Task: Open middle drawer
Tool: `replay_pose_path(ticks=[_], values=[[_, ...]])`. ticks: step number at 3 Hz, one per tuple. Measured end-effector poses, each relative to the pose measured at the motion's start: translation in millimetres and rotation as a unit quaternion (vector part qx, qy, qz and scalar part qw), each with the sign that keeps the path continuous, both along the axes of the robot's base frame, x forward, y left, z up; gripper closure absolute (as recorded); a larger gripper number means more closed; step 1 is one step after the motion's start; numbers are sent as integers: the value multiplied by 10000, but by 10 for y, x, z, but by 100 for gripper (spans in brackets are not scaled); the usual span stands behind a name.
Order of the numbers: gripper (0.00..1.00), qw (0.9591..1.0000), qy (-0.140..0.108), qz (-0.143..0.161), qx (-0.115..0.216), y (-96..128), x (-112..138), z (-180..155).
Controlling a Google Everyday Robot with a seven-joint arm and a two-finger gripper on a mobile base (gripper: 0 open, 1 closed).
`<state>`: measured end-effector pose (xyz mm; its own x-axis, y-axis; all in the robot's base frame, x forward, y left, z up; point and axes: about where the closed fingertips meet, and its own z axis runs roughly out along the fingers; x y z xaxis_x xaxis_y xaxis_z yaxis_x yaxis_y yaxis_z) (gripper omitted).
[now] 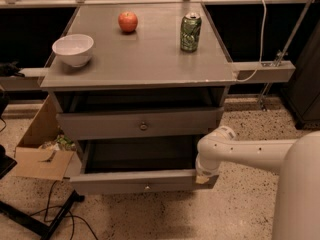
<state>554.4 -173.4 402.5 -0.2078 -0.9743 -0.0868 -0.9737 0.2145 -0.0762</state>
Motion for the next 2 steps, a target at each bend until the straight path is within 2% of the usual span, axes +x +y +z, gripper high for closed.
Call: replay_pose_path(ticks=[1, 2], values=[[100, 9999, 120, -8, 27, -51, -173, -5], [100, 9999, 120, -8, 27, -43, -173, 5]])
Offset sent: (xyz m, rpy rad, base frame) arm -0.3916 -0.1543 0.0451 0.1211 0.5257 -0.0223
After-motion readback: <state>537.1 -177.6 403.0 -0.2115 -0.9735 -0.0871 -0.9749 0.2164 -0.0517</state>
